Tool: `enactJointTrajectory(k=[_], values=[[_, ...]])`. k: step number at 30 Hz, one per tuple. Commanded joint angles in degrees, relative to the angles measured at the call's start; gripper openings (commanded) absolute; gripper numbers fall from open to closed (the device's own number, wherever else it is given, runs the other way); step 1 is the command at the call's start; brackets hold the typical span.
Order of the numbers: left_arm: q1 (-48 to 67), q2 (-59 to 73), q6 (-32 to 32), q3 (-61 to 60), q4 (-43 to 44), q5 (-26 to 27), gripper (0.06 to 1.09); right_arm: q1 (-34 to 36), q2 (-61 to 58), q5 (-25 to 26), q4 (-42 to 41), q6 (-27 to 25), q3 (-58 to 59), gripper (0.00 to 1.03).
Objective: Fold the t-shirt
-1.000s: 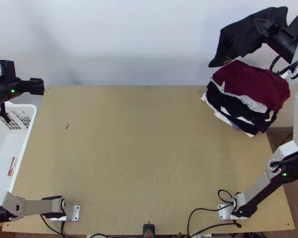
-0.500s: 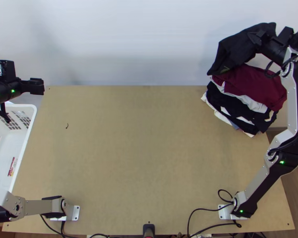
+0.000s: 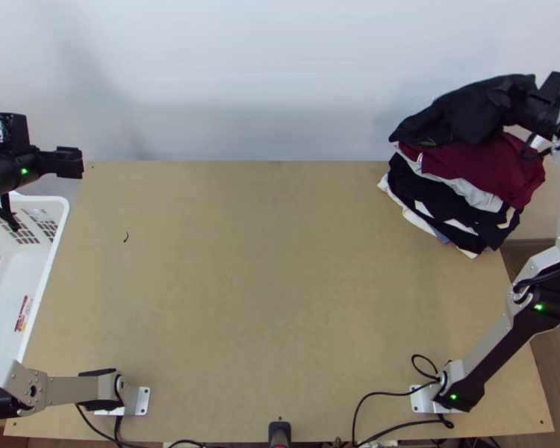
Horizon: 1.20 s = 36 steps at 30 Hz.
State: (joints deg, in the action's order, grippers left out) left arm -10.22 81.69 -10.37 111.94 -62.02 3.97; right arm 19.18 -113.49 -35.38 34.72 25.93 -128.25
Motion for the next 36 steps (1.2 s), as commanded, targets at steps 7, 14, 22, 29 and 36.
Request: enactJointTrajectory(k=[7, 14, 22, 29, 36], values=[[1.1, 0.0, -0.9, 0.7, 0.8, -0.2, 1.05, 4.5, 2.5, 0.3, 3.0, -3.8, 0.7, 0.03], [1.7, 0.0, -0.8, 0.8, 0.8, -0.2, 1.05, 6.8, 3.3, 1.7, 7.3, -4.2, 1.4, 0.67], [1.6, -0.2, -0.9, 0.8, 0.8, -0.2, 1.05, 10.8, 3.0, 17.4, 9.6, -5.4, 3.3, 0.98], [1.7, -0.4, -0.7, 0.5, 0.5, -0.2, 1.05, 10.5, 6.7, 29.9, 8.9, -6.1, 3.7, 0.98], [1.9, -0.5, -0.5, 1.1, 0.6, -0.2, 1.05, 3.3, 12.3, 32.6, -2.4, -9.1, 4.5, 0.98]])
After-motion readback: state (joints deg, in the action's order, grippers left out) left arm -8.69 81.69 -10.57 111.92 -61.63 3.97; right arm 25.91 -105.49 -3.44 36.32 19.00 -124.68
